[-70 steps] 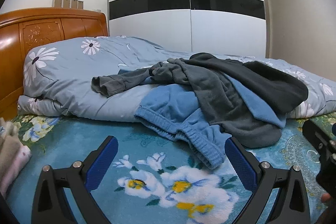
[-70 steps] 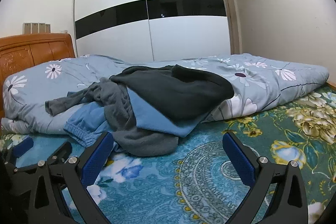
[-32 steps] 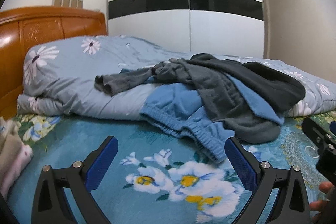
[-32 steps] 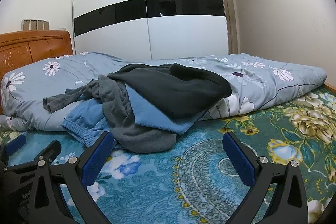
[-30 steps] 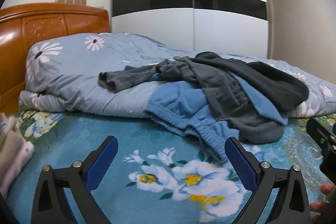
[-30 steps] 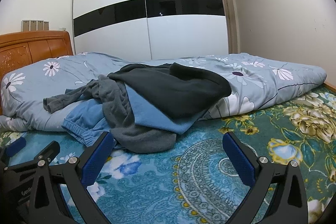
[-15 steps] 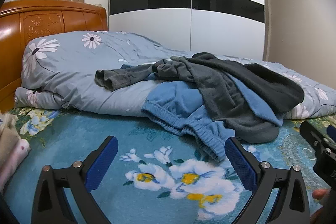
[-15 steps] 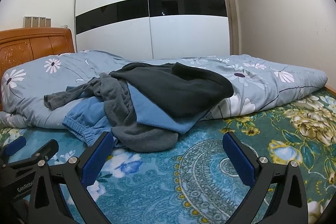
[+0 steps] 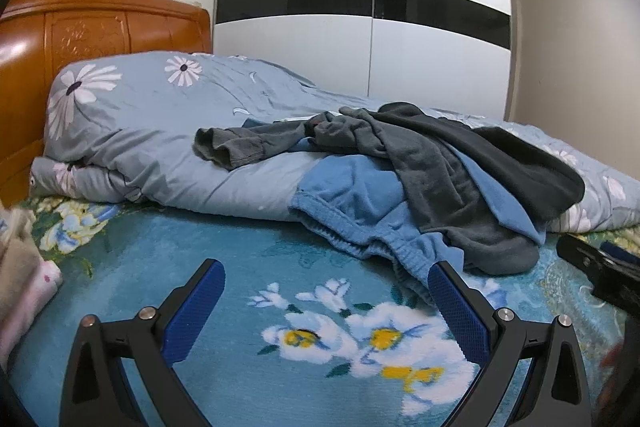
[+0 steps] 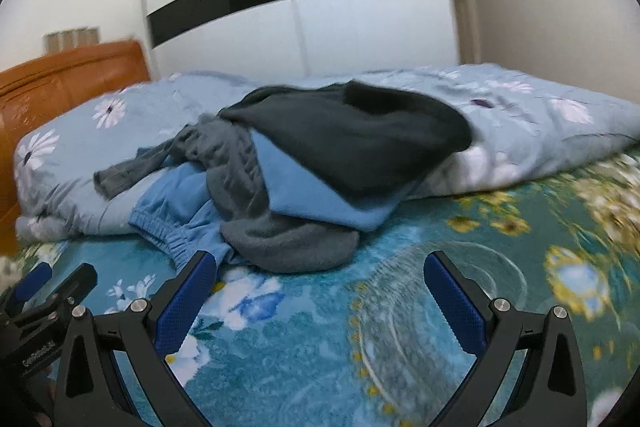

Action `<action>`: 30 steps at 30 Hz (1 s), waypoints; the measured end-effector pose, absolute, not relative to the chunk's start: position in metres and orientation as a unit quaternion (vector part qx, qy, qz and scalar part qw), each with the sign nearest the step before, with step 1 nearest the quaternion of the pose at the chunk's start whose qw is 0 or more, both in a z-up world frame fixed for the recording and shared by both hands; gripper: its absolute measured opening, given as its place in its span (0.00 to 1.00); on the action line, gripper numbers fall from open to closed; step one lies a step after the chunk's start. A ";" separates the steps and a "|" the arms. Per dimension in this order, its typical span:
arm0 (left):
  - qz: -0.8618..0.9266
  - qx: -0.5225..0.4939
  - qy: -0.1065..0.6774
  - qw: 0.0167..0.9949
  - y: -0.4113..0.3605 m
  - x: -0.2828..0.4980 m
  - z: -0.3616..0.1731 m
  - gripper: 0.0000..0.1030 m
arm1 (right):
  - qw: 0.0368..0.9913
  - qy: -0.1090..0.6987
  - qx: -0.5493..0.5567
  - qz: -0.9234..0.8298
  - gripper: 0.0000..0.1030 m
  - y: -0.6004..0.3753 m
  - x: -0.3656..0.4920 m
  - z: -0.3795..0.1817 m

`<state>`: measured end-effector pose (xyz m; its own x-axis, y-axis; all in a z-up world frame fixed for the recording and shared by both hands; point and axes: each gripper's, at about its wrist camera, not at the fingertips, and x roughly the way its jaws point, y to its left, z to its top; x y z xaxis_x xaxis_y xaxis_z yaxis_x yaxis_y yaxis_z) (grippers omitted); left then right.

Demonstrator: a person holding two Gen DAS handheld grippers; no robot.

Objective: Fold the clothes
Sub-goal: 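Grasp the black fleece jacket from the pile with the right gripper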

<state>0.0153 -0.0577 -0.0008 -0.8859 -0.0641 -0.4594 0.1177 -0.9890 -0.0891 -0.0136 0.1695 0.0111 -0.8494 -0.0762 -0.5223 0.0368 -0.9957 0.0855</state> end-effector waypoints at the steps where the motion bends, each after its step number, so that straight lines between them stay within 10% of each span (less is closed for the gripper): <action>1: -0.969 0.235 0.067 0.047 -0.061 0.015 -0.001 1.00 | 0.015 0.000 0.277 -0.961 1.00 0.171 -0.024 0.015; 10: -0.963 0.243 0.113 0.041 -0.074 0.016 -0.002 1.00 | -0.034 0.113 0.313 -0.942 0.96 0.149 -0.098 0.021; 19: -0.961 0.258 0.102 0.018 -0.058 0.017 -0.005 1.00 | -0.065 0.118 0.318 -0.939 0.42 0.132 -0.124 0.017; 30: -0.956 0.276 0.094 -0.011 -0.043 0.018 -0.013 1.00 | -0.090 0.162 0.315 -0.931 0.40 0.121 -0.129 0.016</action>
<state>0.0179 -0.0431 -0.0126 -0.8472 0.0727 -0.5262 0.0312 -0.9821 -0.1858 -0.1290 0.1208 0.0160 -0.7847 0.2705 -0.5577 -0.0656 -0.9309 -0.3592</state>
